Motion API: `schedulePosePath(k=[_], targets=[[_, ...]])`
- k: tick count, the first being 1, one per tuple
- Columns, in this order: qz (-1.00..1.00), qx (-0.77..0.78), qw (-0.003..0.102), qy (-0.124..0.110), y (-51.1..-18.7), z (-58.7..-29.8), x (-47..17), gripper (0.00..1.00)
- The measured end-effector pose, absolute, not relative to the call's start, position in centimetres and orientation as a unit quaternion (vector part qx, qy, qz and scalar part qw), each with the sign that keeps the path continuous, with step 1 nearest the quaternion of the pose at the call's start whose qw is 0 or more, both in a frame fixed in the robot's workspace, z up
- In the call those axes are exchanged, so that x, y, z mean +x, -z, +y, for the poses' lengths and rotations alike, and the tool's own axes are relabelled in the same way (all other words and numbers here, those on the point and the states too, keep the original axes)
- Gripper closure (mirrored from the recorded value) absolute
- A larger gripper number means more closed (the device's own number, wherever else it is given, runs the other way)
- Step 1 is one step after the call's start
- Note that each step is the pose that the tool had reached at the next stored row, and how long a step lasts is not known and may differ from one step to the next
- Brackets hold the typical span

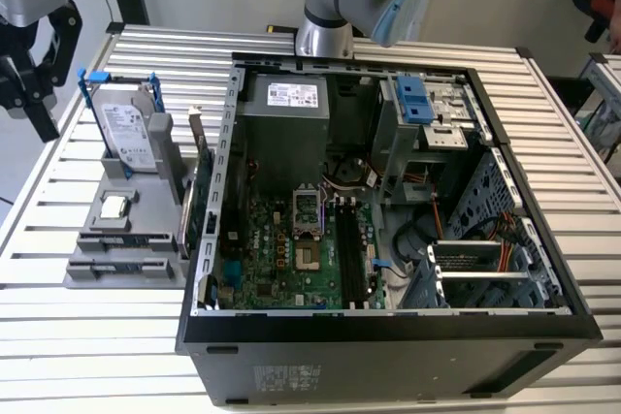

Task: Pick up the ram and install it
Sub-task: 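Pick up the ram and move it above insertion slot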

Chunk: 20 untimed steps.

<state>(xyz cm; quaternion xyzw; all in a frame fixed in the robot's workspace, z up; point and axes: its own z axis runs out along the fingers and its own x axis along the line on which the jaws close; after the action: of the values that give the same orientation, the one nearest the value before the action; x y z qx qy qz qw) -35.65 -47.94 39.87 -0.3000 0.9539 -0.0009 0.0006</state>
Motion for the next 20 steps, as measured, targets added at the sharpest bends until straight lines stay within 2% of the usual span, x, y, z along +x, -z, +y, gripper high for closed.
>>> schedulePosePath(k=[20], targets=[[0.908,-0.418,-0.004,0.016,-39.98,-47.94,-35.65,1.00]])
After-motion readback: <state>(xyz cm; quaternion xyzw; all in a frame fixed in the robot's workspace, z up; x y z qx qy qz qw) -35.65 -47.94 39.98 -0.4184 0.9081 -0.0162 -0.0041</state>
